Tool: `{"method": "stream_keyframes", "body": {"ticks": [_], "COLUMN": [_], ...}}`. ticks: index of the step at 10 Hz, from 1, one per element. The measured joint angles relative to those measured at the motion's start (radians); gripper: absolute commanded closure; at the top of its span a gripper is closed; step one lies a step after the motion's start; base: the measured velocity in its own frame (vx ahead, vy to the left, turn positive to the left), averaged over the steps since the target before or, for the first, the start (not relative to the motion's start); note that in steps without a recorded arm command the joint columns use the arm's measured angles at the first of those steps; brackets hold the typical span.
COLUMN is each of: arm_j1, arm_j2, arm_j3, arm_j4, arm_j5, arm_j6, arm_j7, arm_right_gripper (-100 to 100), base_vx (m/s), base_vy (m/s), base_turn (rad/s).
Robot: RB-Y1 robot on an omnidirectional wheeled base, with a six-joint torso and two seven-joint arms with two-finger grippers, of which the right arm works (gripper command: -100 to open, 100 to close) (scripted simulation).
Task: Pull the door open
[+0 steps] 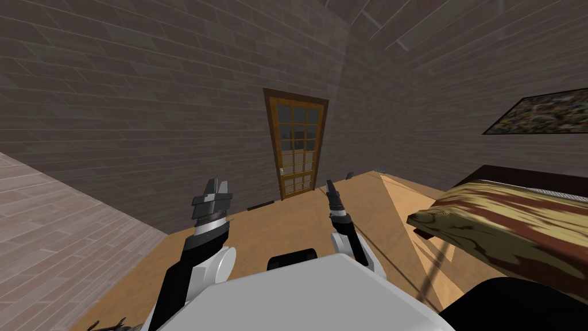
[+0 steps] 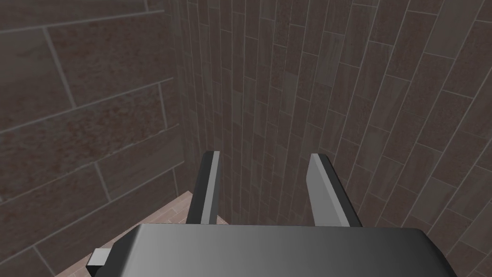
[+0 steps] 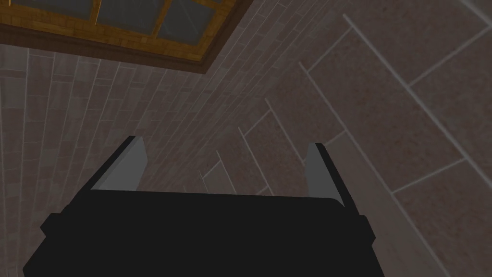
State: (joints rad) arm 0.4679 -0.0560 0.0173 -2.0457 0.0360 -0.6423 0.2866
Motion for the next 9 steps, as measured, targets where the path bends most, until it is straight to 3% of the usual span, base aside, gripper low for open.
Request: {"method": "stream_keyframes", "body": {"ticks": [9], "arm_j1": [-0.062], "arm_j2": [-0.041], "arm_j3": [0.012], "arm_j4": [0.199], "arm_j5": [0.042], "arm_j6": [-0.040], "arm_j7": [0.154], "arm_right_gripper": [-100], "base_vx": [0.119], "base_vy": [0.086], "base_turn": [-0.010]}}
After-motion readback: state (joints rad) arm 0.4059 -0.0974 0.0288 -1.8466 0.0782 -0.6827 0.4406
